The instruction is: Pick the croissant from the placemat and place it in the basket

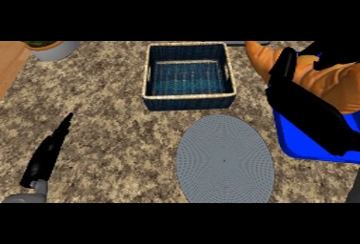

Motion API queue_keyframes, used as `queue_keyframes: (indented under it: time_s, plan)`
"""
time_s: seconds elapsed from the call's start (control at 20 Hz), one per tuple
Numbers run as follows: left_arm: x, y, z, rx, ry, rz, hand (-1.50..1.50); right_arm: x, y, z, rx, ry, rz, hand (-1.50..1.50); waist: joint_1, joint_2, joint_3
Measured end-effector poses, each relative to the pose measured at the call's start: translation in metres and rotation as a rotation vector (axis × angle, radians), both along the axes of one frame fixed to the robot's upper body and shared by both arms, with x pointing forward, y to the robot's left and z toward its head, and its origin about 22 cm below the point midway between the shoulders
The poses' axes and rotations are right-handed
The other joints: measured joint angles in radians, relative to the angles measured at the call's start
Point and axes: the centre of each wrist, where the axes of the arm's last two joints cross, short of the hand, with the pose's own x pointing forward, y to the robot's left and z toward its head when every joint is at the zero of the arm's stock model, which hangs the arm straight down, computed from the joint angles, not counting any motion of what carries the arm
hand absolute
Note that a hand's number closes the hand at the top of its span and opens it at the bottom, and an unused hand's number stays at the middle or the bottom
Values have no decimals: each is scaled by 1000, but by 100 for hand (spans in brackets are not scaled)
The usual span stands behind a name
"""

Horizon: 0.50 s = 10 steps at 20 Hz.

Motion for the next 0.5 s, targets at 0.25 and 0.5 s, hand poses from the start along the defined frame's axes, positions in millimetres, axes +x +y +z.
queue_keyframes:
  time_s: [0.25, 0.5]
  plan:
    - [3, -10, 0, 2, -5, -5, 0, 14, 10, 30, 46, 12, 62, 150, 3, 2, 0]
    - [3, -16, -3, -2, -4, -8, 0, 37, 37, 47, 81, 61, 96, 150, 8, 4, 1]
